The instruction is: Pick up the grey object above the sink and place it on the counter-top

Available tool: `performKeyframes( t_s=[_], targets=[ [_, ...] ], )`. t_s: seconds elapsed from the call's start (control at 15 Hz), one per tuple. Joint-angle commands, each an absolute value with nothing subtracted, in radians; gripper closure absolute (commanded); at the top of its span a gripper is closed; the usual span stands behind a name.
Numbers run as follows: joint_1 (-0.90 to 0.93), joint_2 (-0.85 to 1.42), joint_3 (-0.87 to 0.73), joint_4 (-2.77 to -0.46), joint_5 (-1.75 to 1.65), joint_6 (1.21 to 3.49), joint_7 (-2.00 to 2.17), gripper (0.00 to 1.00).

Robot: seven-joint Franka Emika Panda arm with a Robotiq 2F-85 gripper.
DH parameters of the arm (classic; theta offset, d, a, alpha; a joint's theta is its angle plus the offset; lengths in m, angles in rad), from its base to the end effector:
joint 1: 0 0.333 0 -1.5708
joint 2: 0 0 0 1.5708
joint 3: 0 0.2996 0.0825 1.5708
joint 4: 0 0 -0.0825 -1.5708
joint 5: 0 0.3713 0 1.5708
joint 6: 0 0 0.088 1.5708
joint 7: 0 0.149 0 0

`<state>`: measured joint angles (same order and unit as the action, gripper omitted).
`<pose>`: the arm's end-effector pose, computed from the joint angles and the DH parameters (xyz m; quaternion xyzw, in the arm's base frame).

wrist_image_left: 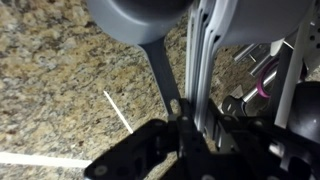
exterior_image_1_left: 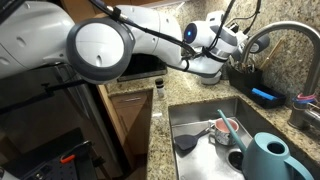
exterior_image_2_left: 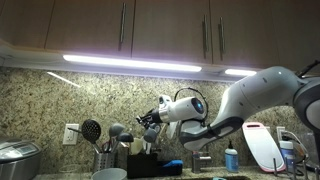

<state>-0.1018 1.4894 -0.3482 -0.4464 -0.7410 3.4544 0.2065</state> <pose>0.8242 -0.0467 0.2462 0.7008 0.3191 0.5873 0.2494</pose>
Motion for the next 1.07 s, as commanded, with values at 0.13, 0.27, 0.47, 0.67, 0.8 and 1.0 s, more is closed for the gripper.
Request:
performKeyframes(
  t_s=[0.13,0.27,0.47,0.67,0.8,1.0],
  targets=[
    [-0.132,1.488,-0.216,-0.328,-0.895,3.455,0.296,0.95],
    [-0.126,1.444,-0.11,-0.368,-0.905,3.455,0.223,0.95],
    [-0.136,1.432,0.037,-0.358,-0.981,3.454,0.186,0.95],
    [-0.124,1.453,-0.008,-0.361,-0.928,3.454,0.199,0.81],
    [-0.124,1.459,-0.009,-0.364,-0.926,3.454,0.199,0.81],
    [-0.129,1.462,-0.01,-0.364,-0.926,3.454,0.199,0.81]
  ],
)
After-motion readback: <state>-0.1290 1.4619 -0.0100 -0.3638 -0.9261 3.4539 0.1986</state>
